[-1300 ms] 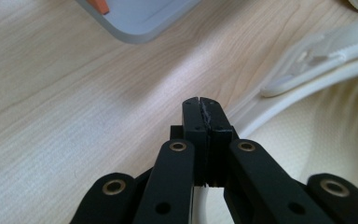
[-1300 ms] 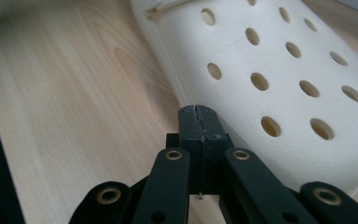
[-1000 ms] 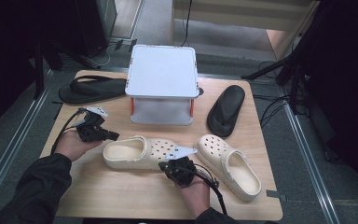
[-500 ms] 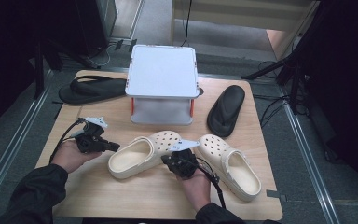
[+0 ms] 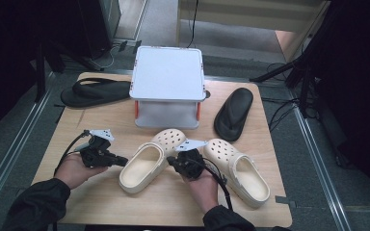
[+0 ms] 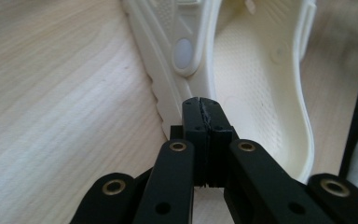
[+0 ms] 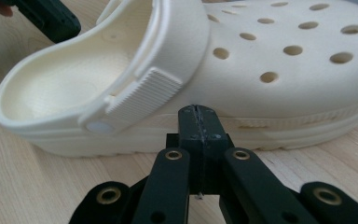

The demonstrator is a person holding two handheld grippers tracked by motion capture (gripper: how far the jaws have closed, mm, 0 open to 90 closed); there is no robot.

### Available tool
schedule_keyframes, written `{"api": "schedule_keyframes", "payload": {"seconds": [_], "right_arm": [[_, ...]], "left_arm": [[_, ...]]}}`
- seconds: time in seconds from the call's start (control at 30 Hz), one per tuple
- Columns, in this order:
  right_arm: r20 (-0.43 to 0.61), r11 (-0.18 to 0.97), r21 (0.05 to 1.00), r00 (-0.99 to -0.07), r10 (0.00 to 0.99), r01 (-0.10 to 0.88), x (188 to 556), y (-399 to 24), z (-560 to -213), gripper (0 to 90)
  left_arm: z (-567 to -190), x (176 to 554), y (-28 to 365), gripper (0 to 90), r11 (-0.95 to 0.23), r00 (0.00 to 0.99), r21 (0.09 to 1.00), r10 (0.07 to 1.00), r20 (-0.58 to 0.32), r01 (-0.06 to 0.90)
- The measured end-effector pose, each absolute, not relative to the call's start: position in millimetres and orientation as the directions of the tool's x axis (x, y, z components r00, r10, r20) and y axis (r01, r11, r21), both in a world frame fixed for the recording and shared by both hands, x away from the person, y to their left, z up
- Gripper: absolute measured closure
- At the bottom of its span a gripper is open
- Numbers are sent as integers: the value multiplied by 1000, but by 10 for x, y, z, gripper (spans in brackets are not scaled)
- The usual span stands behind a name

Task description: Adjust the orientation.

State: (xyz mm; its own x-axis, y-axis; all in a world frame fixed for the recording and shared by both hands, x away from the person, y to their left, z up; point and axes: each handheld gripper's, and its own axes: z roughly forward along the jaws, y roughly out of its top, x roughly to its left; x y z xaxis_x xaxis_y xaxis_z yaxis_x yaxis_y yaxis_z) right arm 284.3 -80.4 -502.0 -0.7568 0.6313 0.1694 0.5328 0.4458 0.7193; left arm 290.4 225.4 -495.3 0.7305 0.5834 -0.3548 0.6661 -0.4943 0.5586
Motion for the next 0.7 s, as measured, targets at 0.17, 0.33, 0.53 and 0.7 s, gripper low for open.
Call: {"api": "schedule_keyframes", "payload": {"seconds": [0.17,0.33,0.53,0.7], "right_arm": [[167,452,716,-759,629,532,2867,-778,-5021,900],[166,456,713,-760,628,532,2904,-766,-5033,900],[169,459,709,-760,627,536,2930,-738,-5022,900],[154,453,726,-763,628,518,2951,-701,-5012,900]], "left_arm": [[-4952,2875,2162,900,-516,745,550,558,-365,656],[-4952,2837,2094,900,-524,751,550,550,-366,651],[-4937,2781,2073,900,-510,755,566,530,-385,647],[-4880,2770,2130,900,-469,745,599,547,-381,650]]}}
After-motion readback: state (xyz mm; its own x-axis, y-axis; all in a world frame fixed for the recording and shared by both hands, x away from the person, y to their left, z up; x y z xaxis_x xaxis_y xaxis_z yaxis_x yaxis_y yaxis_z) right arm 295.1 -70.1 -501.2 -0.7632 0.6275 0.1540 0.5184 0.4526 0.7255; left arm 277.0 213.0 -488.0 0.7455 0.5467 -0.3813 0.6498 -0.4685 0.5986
